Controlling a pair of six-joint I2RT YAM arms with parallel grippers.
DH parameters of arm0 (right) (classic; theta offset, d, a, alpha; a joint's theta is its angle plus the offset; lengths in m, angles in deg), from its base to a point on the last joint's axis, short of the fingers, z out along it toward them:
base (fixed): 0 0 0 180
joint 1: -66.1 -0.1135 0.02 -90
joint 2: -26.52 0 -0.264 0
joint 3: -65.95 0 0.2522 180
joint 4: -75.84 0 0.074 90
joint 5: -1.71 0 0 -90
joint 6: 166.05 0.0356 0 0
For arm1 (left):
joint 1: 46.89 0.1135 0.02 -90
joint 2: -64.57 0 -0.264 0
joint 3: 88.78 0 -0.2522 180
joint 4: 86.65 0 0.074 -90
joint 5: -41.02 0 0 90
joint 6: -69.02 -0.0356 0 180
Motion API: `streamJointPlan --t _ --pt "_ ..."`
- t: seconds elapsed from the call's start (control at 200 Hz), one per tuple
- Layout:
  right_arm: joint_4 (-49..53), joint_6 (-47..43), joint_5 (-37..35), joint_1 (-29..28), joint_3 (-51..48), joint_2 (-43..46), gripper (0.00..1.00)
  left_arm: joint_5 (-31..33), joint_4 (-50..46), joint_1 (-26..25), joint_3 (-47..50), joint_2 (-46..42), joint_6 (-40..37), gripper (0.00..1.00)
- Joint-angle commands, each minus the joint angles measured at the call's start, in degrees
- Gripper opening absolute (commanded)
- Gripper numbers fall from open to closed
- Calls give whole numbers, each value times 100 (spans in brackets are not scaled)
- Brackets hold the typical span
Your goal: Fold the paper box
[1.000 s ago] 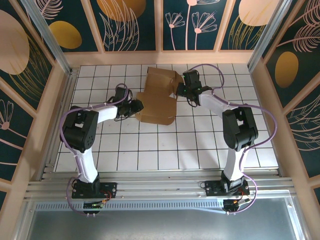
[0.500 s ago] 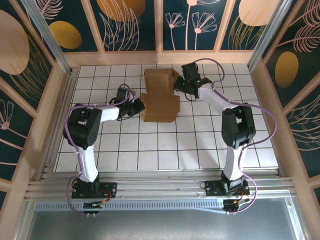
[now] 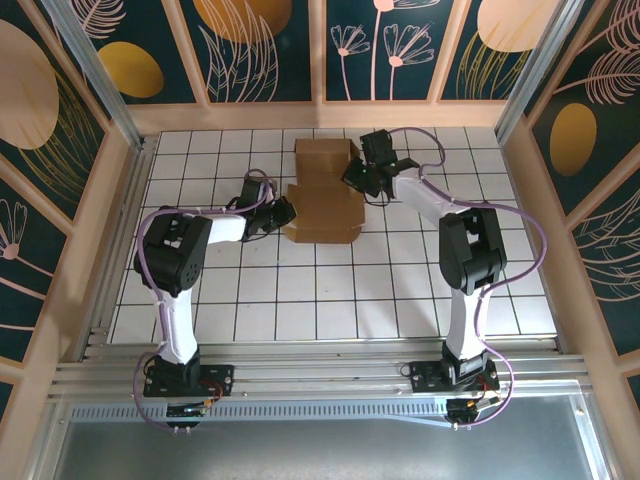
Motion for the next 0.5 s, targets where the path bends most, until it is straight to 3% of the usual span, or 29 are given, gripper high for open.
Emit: streamJointPlan --t 0.0,0.215,0.315,0.491 --pt "-323 448 439 -102 -234 12 0 -70 36 -170 -141 242 217 6" --pt "-828 588 514 -99 -428 -1 0 -64 29 -304 -295 331 285 8" --pt "-757 305 367 -92 -381 42 0 42 -57 -305 -272 286 252 14" --pt "-916 -369 265 -144 -787 849 0 163 -173 -305 -243 191 151 19"
